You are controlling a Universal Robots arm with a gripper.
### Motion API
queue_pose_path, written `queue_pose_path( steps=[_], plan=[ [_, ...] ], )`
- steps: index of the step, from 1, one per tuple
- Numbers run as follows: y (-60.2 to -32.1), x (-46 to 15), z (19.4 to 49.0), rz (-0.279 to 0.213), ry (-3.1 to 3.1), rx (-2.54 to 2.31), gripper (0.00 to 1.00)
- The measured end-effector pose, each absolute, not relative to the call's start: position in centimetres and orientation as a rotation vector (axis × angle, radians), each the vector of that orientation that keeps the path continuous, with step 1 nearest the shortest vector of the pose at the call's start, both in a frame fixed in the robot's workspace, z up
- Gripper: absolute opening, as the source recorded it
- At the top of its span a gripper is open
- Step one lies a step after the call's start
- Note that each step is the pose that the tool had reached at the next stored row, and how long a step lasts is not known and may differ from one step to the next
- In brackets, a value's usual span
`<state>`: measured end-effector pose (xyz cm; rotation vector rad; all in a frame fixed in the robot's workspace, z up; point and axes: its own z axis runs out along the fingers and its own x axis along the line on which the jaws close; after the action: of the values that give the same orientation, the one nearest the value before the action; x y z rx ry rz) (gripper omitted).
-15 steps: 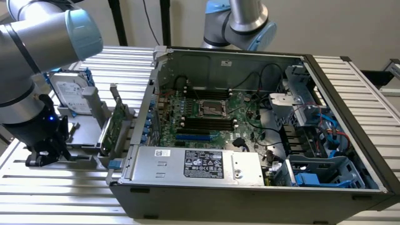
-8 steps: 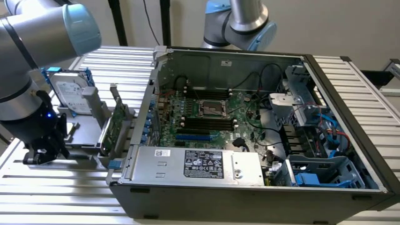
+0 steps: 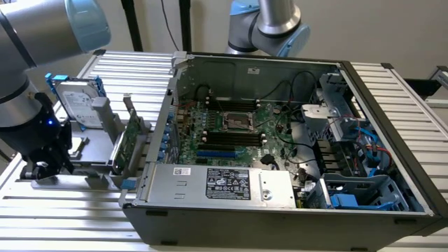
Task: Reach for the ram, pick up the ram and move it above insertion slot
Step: 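Pick up the ram and move it above insertion slot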
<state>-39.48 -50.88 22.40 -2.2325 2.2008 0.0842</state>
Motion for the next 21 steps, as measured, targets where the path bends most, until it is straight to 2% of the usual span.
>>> queue_pose_path(
  steps=[21],
  plan=[
    [-51.0, -36.3, 31.0, 0.104, 2.186, -2.227, 0.14]
  ],
)
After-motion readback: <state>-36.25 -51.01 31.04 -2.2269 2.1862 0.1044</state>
